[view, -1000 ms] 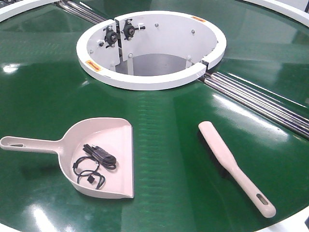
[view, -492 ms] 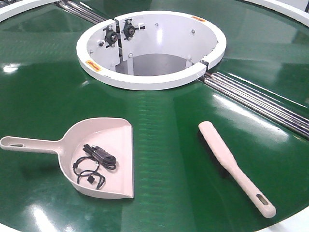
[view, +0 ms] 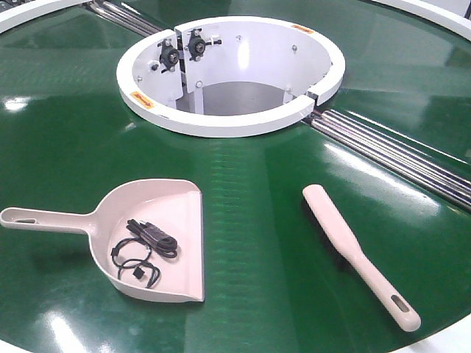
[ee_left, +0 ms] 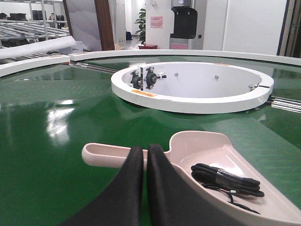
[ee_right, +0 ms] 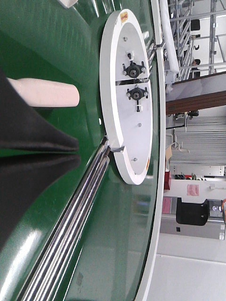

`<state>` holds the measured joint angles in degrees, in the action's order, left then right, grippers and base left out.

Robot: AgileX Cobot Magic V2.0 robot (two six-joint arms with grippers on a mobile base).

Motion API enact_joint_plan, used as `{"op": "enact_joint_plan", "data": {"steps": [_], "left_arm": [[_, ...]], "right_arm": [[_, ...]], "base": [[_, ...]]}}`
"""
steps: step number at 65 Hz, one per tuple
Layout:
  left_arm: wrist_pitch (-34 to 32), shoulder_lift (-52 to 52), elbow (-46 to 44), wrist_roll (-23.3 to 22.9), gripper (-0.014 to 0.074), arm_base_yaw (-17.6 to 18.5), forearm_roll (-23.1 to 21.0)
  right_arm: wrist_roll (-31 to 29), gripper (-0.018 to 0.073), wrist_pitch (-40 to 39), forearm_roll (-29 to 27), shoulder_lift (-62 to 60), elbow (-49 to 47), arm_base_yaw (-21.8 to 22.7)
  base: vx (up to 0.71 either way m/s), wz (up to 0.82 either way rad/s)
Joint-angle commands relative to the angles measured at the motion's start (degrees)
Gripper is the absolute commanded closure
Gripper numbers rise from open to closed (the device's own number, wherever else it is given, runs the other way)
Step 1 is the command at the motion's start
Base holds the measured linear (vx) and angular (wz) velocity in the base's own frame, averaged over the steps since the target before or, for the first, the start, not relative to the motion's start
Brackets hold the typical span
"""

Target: Clean and inspect green conveyor with broom and dustpan

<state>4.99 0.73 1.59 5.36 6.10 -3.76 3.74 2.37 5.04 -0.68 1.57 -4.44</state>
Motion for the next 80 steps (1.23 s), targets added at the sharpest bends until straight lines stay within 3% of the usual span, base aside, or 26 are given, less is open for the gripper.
{"op": "enact_joint_plan", "data": {"steps": [1, 80], "left_arm": [[-4.22, 0.82, 0.54, -0.63, 0.0602, -0.18, -0.56], [-4.22, 0.82, 0.54, -0.63, 0.0602, -0.18, -0.56]], "right_arm": [[0.73, 0.0568, -4.02, 0.51, -0.55, 0.22, 0.33], [0.73, 0.0568, -3.84, 0.51, -0.55, 0.22, 0.33]], "base": [[0.0, 0.0], [0.0, 0.0]]}}
